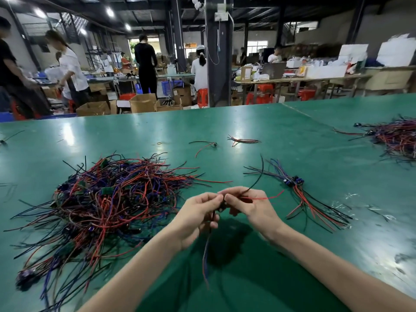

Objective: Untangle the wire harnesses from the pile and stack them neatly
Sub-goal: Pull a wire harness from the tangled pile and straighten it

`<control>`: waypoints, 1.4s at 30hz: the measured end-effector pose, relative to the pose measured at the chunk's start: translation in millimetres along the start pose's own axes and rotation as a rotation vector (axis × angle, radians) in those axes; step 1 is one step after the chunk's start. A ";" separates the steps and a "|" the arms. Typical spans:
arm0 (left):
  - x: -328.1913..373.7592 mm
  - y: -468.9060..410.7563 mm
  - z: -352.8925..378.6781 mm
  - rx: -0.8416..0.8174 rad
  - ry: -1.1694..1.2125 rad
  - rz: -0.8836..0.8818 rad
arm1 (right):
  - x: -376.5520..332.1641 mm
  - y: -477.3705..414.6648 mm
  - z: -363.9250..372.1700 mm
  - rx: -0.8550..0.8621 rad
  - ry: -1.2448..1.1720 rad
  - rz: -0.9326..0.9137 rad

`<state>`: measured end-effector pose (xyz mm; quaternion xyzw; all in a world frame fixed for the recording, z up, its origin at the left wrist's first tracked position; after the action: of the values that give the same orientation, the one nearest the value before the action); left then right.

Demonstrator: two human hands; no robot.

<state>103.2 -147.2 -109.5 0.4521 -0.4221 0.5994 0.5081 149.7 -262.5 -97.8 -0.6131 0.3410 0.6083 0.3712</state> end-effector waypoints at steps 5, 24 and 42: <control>-13.5 3.3 -1.8 -0.033 0.025 -0.021 | 11.4 -3.6 -11.1 0.106 -0.045 0.112; -26.9 10.4 2.8 -0.075 0.072 0.005 | 25.3 -3.1 -11.8 -0.013 -0.206 0.372; -25.0 10.1 4.8 -0.072 -0.024 -0.045 | 19.8 -8.5 -15.8 0.043 -0.141 0.309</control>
<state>95.7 -158.7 -133.2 0.4500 -0.4393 0.5666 0.5324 165.5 -271.4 -117.4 -0.5012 0.4173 0.6921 0.3093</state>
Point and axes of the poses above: each hand's wrist, its own y-axis away from the middle knuckle, its own z-axis out of the palm, x = y × z, the point moved 6 cm from there along -y, towards the middle knuckle, and after that the axes turned 14 degrees about z, right-handed, at the moved point
